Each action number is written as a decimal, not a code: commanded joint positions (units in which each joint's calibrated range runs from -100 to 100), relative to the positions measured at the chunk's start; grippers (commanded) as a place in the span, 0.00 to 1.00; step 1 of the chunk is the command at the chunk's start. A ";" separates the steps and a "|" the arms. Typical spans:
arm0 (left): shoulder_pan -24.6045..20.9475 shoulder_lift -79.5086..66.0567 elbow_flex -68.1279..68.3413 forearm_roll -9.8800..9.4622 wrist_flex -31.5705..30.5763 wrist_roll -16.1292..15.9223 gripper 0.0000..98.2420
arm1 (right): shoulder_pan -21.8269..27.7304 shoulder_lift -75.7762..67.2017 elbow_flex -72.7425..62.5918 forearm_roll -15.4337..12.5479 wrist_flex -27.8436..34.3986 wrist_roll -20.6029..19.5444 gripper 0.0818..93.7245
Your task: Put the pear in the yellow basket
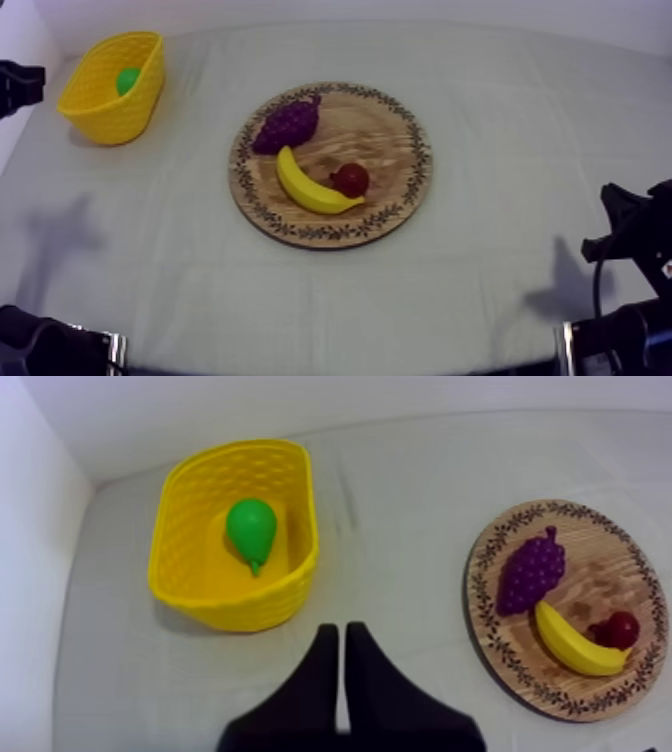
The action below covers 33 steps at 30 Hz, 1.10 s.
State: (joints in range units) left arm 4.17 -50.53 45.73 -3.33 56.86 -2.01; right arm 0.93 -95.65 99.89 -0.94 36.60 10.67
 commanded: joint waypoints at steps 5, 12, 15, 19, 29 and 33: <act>0.22 -14.75 19.97 0.26 -11.50 0.07 0.00 | -0.01 -0.02 0.00 -0.01 0.01 0.00 0.00; -0.95 -23.87 32.14 0.37 -15.21 -1.12 0.00 | -0.01 -0.02 0.00 -0.01 0.01 0.00 0.00; -1.27 -27.16 36.02 0.78 -15.70 -1.98 0.00 | -0.01 -0.02 0.00 -0.01 0.01 0.00 0.00; -1.81 -32.23 41.39 1.58 -15.89 -2.42 0.00 | -0.01 -0.02 0.00 -0.01 0.01 0.00 0.00; -2.82 -46.51 49.28 2.53 -13.53 -2.79 0.00 | -0.01 -0.02 0.00 -0.01 0.01 0.01 0.00; -2.76 -48.63 50.02 2.26 -13.46 -0.30 0.00 | -0.01 -0.02 0.00 -0.01 0.01 0.02 0.00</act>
State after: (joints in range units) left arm 1.27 -98.61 95.69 -1.01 43.38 -3.30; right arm 0.93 -95.65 99.89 -0.94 36.60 10.69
